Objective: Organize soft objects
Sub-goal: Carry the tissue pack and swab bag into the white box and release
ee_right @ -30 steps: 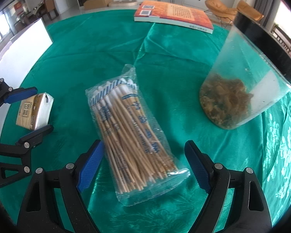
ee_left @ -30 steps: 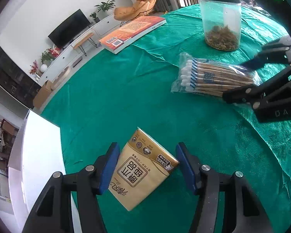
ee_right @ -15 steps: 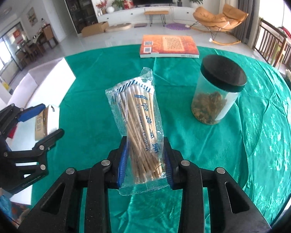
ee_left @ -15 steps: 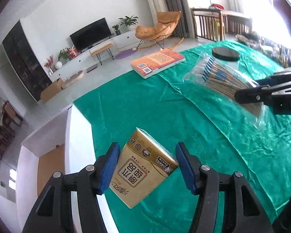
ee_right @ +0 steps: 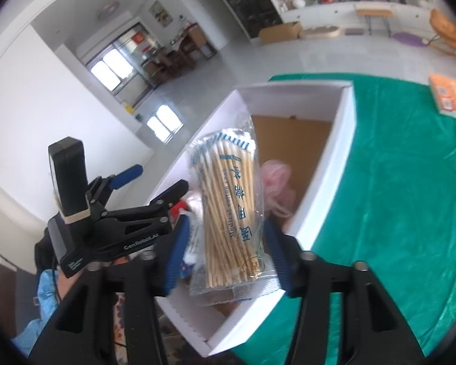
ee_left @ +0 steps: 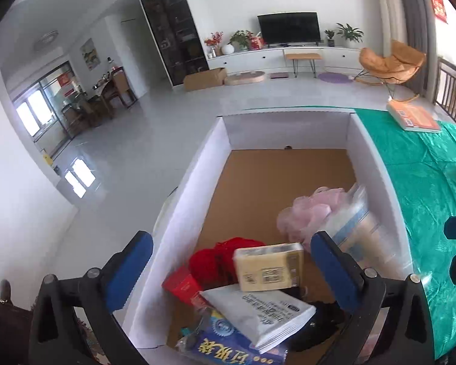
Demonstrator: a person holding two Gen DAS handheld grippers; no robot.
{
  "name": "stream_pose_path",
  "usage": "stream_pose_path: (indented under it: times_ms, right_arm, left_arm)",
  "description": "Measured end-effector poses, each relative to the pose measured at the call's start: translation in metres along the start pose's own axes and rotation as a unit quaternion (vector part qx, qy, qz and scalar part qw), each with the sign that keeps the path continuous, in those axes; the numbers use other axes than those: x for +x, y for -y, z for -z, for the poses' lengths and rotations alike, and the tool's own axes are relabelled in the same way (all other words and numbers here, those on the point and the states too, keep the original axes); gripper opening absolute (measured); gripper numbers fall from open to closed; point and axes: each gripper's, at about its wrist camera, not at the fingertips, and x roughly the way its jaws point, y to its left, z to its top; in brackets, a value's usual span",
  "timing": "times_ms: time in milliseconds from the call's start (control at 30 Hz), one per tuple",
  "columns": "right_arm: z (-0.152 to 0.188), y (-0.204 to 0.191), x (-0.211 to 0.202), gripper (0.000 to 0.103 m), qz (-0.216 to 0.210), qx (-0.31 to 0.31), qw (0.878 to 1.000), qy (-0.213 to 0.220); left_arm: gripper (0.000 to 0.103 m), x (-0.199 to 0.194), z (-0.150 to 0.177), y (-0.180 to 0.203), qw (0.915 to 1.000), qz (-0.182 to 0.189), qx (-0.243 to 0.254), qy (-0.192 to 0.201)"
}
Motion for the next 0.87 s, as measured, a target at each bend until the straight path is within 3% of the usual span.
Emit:
stream_pose_path:
  times_ms: [267, 400, 567, 867]
  right_arm:
    - [0.012, 0.001, -0.018, 0.075, 0.096, -0.056, 0.993, 0.026]
    - [0.016, -0.004, -0.019, 0.075, 0.133, -0.084, 0.987, 0.031]
    - [0.025, -0.017, -0.009, 0.075, 0.147, -0.111, 0.983, 0.023]
    - [0.038, -0.020, -0.008, 0.075, 0.145, -0.118, 0.982, 0.021]
  left_arm:
    - [0.103, -0.023, 0.021, 0.010, 0.9955, -0.049, -0.079, 0.019]
    - [0.103, -0.036, 0.032, 0.026, 0.9985, -0.040, -0.035, 0.006]
    - [0.103, -0.054, 0.044, 0.022, 0.9968, -0.049, -0.051, 0.038]
    - [0.103, -0.060, 0.052, 0.016, 0.9956, -0.040, -0.082, 0.022]
